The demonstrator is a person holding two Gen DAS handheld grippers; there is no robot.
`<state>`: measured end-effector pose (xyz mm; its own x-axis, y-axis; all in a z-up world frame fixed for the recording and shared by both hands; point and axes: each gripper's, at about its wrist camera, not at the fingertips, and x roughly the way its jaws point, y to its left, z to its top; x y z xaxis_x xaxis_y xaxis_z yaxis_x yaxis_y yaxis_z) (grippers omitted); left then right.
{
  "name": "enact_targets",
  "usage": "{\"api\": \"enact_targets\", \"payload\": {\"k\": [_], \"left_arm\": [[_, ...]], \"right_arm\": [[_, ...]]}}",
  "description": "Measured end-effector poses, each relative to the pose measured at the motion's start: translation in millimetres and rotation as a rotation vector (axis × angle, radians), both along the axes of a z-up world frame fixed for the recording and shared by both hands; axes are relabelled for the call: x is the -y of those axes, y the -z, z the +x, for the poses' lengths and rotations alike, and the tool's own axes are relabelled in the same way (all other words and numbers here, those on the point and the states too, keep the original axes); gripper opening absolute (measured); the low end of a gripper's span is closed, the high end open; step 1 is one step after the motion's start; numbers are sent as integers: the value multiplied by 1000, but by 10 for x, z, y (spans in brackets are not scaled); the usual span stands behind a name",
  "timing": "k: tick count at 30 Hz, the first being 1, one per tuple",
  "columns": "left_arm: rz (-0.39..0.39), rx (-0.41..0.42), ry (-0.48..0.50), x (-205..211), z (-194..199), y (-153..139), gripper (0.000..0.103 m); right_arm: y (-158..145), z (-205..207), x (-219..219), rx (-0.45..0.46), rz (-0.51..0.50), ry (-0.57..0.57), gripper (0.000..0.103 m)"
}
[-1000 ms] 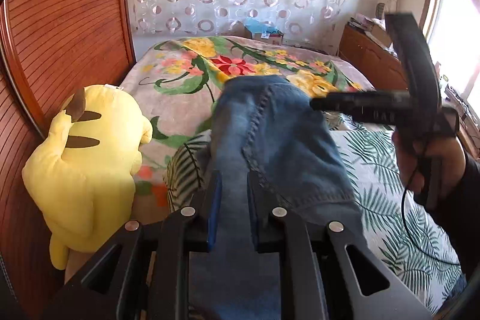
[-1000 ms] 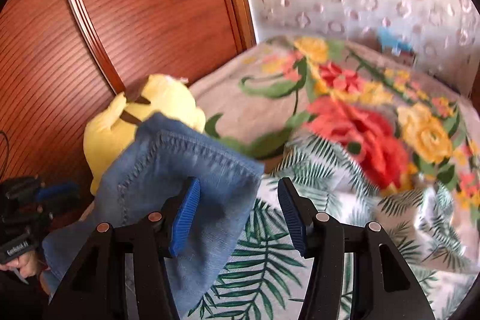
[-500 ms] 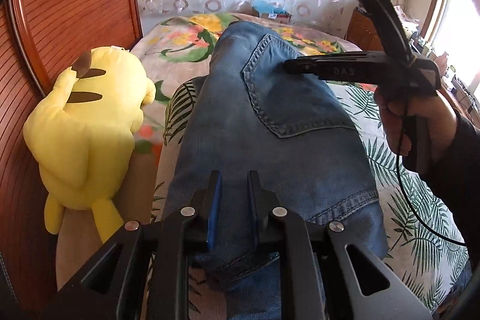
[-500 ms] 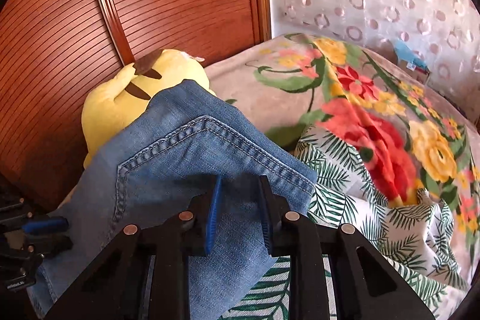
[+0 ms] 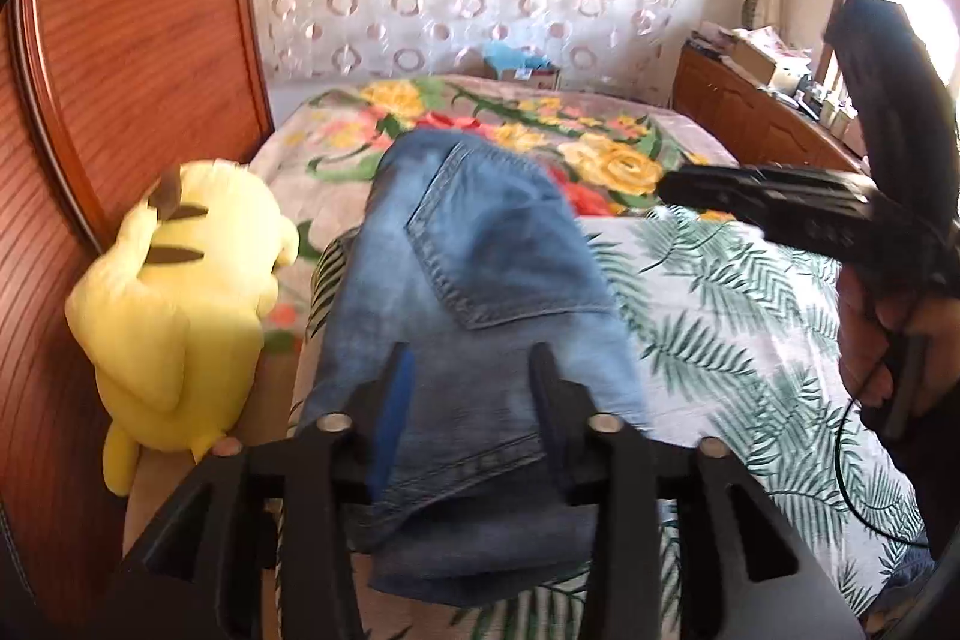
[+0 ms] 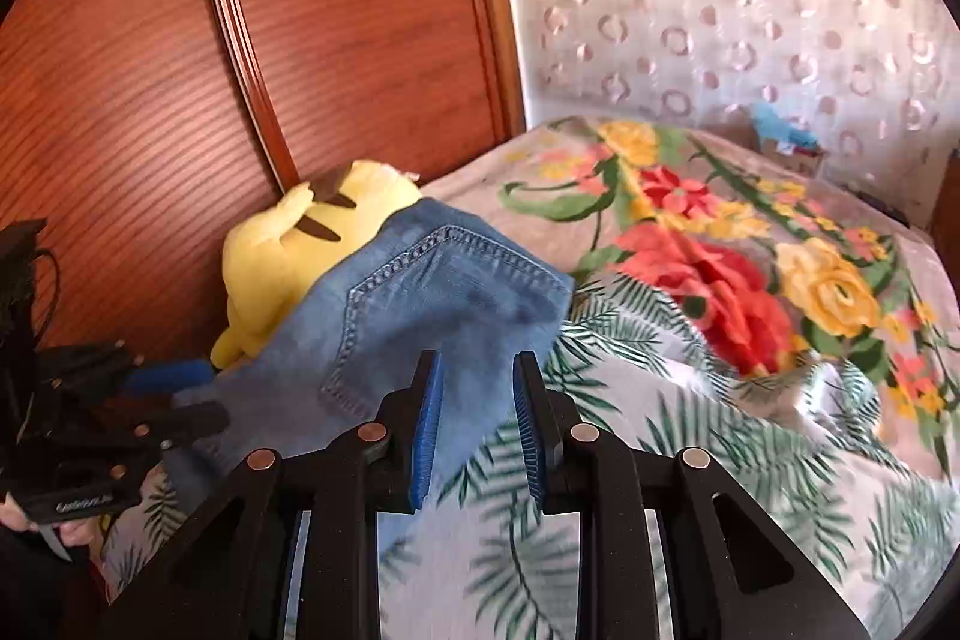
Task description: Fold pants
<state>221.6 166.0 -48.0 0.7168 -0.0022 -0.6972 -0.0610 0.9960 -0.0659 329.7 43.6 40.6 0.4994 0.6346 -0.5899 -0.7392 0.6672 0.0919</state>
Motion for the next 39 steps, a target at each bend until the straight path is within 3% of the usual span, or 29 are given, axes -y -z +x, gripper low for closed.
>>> {"api": "enact_targets", "payload": {"k": [5,10,15,17,19,29,39], "left_arm": [[13,56,31,233,-100,-232,53],[19,114,68,496,-225,-415,78],[22,173,101,758,-378,-588,84],[13,209,113,862,-460,-673,93],[8,238,119,943,-533,-733,99],[37,321,161,1410,-935,-945,103],[54,363,146,1650,-1354,-1048,103]], "right_arm": [[-154,-408,437,51,27,43,25],[-236,-773,807,86,54,103,25],[-280,-1117,1154,117,73,172,25],[-306,-1268,1269,134,78,200,25],[-341,-1416,1384,152,85,230,32],[-440,-2220,1729,257,127,348,59],[-337,-2840,1705,340,134,475,62]]}}
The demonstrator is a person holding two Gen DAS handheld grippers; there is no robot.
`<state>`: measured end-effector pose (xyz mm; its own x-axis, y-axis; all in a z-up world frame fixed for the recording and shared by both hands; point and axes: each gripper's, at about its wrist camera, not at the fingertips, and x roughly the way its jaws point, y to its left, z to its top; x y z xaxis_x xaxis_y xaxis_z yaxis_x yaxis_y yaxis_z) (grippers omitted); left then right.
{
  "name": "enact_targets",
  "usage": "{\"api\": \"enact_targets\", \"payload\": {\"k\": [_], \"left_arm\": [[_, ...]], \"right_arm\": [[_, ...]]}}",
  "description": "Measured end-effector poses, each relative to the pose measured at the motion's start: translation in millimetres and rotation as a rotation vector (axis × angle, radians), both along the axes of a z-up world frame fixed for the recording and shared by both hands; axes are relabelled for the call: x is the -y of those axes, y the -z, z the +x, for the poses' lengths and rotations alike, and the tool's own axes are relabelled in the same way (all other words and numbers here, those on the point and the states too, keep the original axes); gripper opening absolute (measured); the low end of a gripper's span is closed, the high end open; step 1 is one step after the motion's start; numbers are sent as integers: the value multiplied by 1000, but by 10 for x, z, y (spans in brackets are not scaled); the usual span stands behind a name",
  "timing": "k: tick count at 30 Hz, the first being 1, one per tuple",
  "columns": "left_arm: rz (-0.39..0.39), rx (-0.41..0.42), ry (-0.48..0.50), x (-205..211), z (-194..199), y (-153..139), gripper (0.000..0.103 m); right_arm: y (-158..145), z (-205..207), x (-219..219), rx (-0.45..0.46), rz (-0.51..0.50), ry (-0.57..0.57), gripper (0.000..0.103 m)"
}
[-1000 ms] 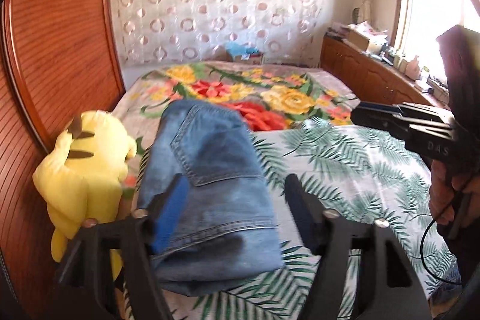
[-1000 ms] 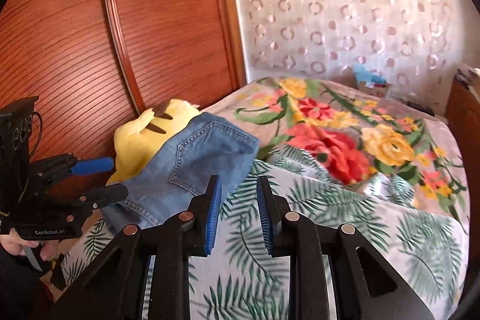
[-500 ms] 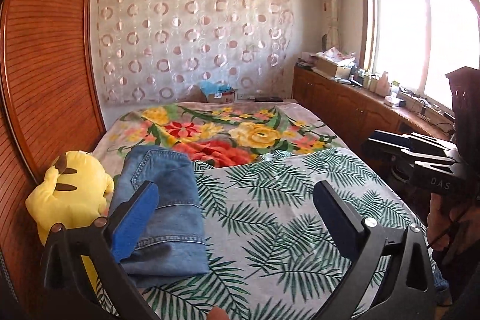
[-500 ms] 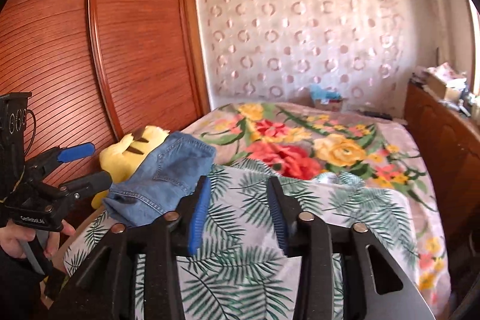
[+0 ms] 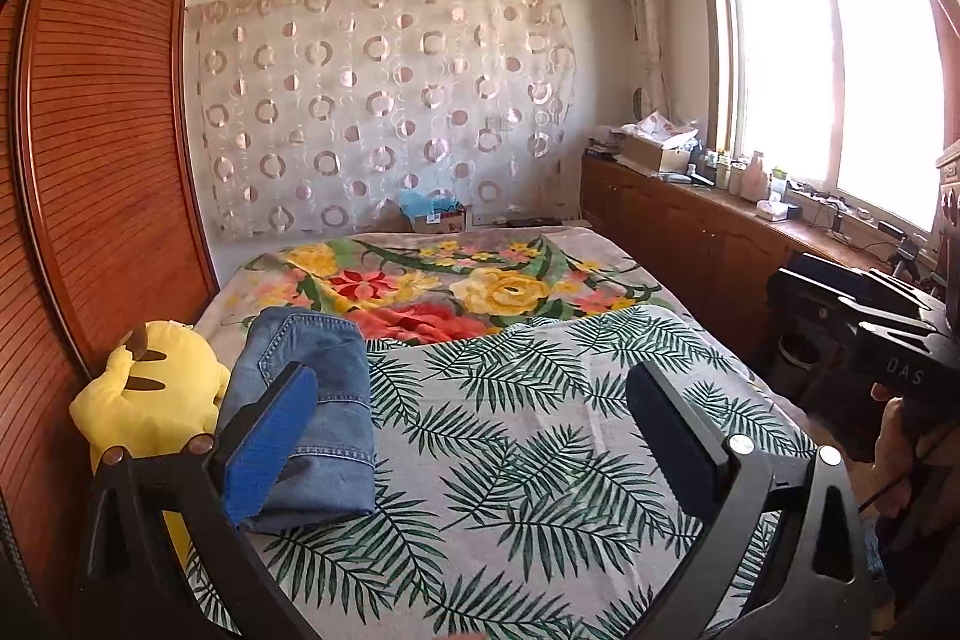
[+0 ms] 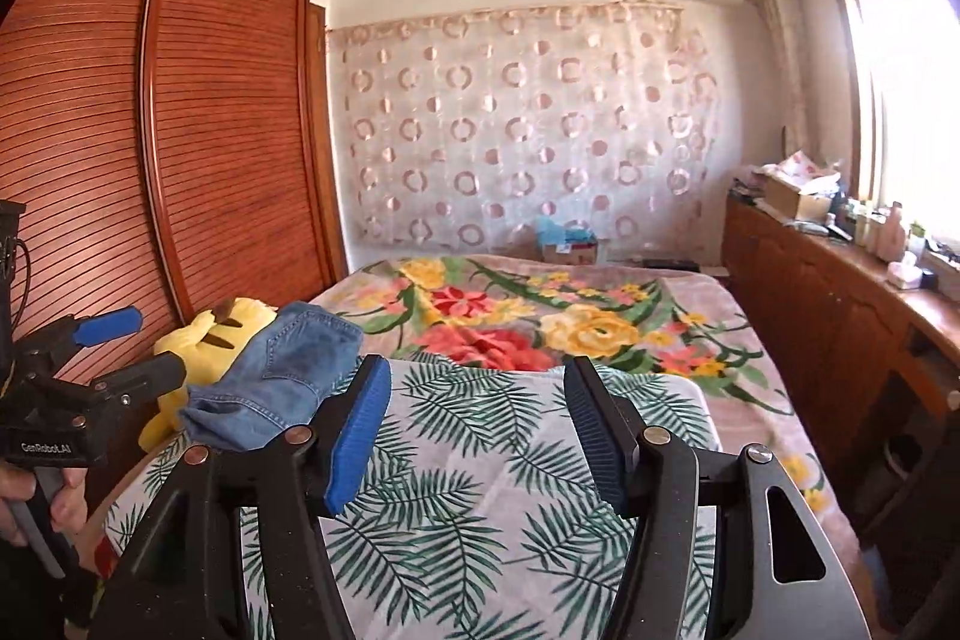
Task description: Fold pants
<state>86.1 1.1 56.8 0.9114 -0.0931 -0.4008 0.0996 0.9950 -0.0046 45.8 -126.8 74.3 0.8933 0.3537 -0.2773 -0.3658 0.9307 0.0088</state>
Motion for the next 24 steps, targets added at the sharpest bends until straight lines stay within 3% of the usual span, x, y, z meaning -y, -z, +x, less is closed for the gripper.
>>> {"api": "enact_targets", "payload": {"k": [8,24], "left_arm": [[-7,4,-44,4,-216,-6,103],[-4,7,-45,-36,-293,1,103]], "right_arm": [[90,-317,-76,7,22,26,62],[129,-351,-76,9,25,40,62]]}}
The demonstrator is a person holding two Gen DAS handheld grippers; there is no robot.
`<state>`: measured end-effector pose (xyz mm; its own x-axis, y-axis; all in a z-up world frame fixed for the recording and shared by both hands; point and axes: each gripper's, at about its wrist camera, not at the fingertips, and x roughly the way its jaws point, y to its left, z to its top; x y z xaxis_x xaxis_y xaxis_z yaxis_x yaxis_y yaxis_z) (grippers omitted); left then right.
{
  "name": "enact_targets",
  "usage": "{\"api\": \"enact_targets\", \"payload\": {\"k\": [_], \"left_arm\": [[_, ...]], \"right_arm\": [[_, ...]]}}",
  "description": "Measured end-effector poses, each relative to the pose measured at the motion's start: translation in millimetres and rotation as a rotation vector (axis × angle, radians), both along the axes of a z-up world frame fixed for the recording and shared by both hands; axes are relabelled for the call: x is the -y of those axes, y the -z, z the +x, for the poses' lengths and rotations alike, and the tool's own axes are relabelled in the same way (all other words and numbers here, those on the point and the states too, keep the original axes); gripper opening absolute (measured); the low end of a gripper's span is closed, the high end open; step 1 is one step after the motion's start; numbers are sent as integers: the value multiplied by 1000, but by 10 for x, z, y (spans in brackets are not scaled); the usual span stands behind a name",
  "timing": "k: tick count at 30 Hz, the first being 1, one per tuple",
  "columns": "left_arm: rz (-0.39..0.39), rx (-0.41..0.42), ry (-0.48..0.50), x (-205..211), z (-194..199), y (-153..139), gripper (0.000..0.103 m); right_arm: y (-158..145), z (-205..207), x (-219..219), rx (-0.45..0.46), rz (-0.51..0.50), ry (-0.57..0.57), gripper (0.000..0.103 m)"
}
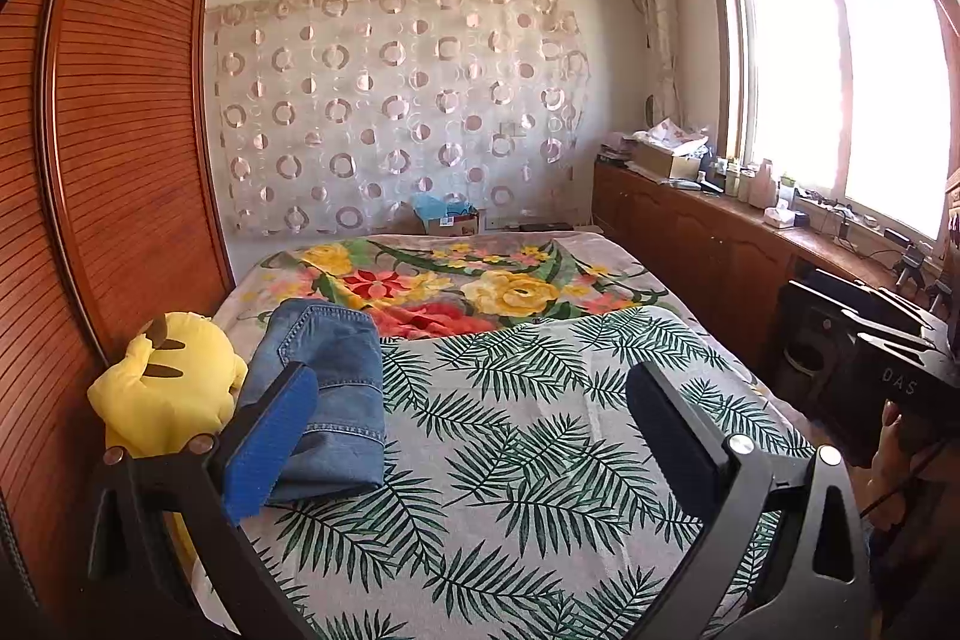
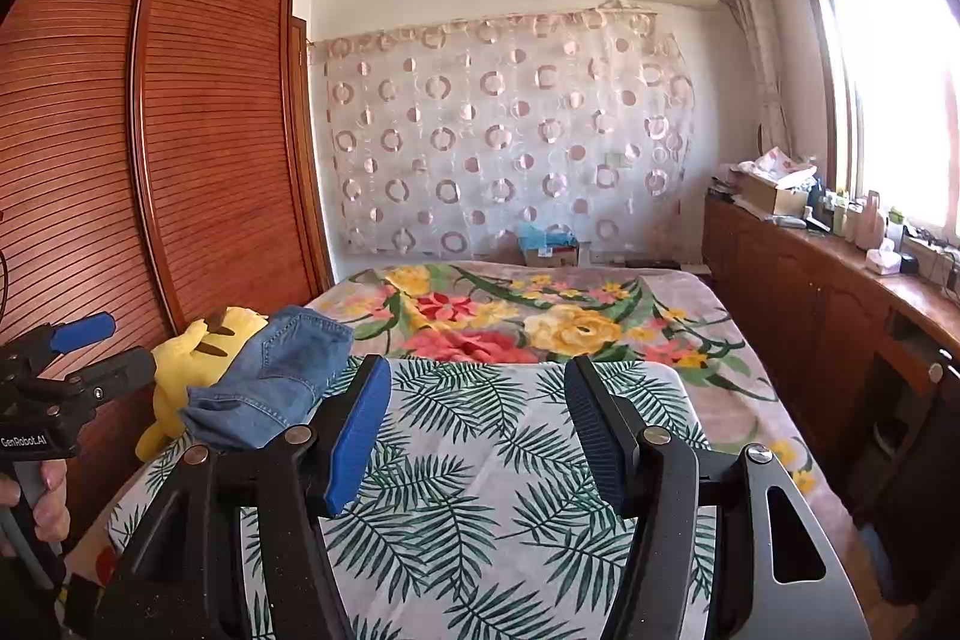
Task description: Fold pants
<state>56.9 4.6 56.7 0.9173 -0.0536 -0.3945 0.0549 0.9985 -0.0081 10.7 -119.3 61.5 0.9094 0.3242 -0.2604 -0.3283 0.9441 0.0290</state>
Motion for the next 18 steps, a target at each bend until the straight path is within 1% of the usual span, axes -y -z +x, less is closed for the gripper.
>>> {"api": "enact_targets", "payload": {"k": [18], "left_arm": [[1,-2,-2,-15,-7,-9,103]], "right_arm": [[25,-34,59,-2,-4,1,62]]}}
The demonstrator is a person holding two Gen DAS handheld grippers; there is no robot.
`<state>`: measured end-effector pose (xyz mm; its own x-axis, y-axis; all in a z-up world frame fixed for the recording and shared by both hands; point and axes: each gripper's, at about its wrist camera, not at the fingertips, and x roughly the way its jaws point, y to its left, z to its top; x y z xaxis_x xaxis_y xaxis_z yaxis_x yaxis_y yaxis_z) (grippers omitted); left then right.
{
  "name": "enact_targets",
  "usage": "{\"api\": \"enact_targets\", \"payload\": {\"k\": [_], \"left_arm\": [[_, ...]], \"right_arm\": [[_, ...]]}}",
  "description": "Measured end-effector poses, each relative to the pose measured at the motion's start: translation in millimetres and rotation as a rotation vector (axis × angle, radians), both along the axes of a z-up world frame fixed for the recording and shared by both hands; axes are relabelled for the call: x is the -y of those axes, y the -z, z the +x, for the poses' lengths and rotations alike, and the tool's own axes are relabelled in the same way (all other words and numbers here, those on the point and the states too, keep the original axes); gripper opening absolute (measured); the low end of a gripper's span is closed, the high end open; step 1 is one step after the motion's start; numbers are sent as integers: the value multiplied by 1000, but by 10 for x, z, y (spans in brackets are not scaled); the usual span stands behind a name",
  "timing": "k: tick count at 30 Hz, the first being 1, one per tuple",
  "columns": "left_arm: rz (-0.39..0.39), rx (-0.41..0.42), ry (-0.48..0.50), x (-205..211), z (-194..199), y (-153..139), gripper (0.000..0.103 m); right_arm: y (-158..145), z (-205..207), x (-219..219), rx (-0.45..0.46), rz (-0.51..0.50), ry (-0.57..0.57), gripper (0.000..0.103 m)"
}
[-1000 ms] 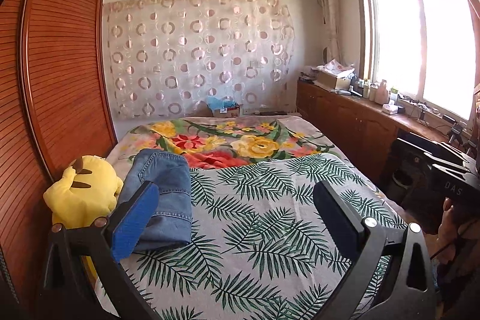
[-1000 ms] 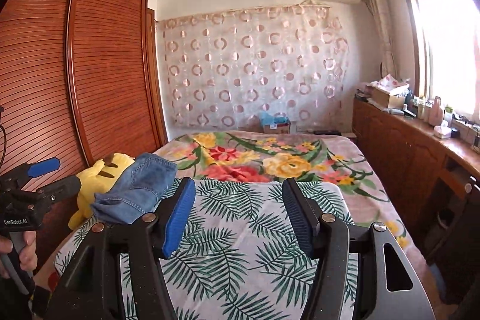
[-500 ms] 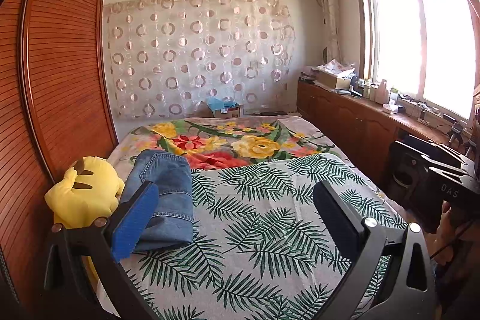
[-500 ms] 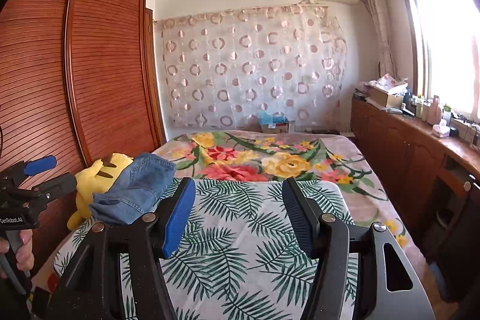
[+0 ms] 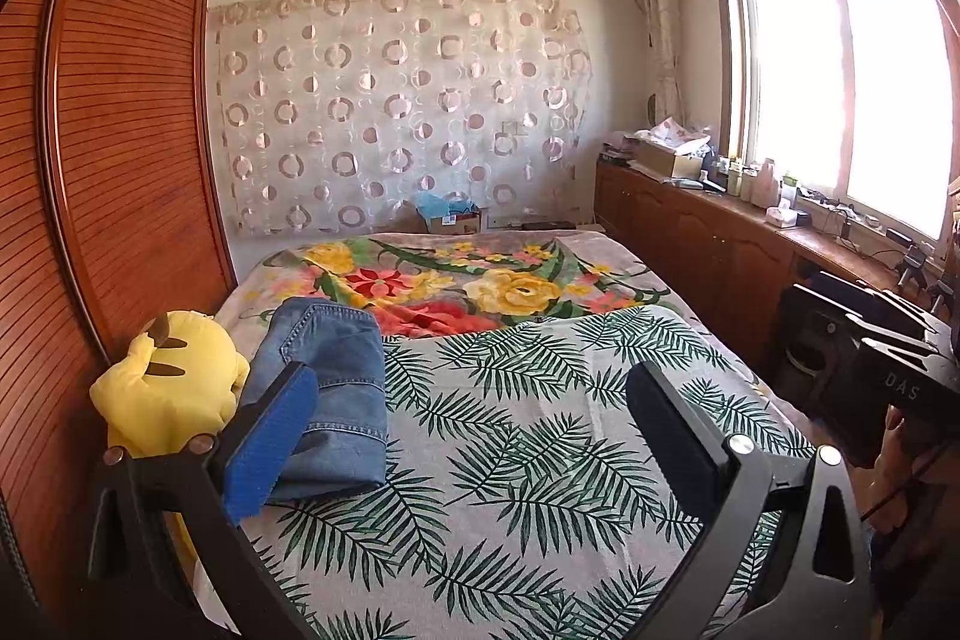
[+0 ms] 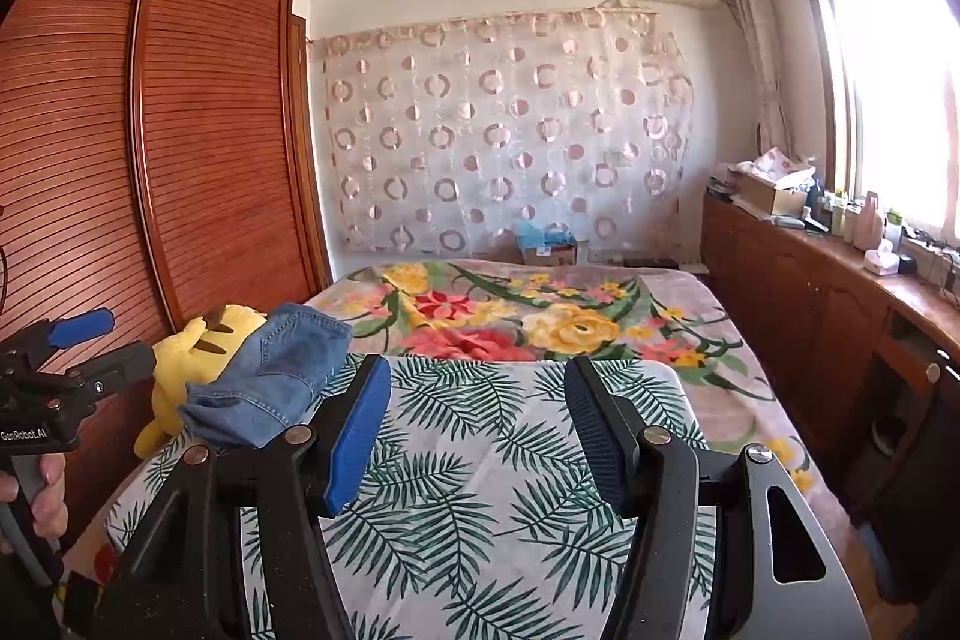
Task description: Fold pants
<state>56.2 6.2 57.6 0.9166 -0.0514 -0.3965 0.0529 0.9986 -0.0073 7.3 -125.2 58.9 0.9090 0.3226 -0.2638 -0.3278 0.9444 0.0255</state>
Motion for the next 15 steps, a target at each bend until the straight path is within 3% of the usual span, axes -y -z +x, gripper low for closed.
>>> {"api": "enact_targets", "payload": {"k": [15], "left_arm": [[-2,1,3,4,13,-5,103]], "right_arm": [[-25,-14,30,3,-2,-4,62]]}}
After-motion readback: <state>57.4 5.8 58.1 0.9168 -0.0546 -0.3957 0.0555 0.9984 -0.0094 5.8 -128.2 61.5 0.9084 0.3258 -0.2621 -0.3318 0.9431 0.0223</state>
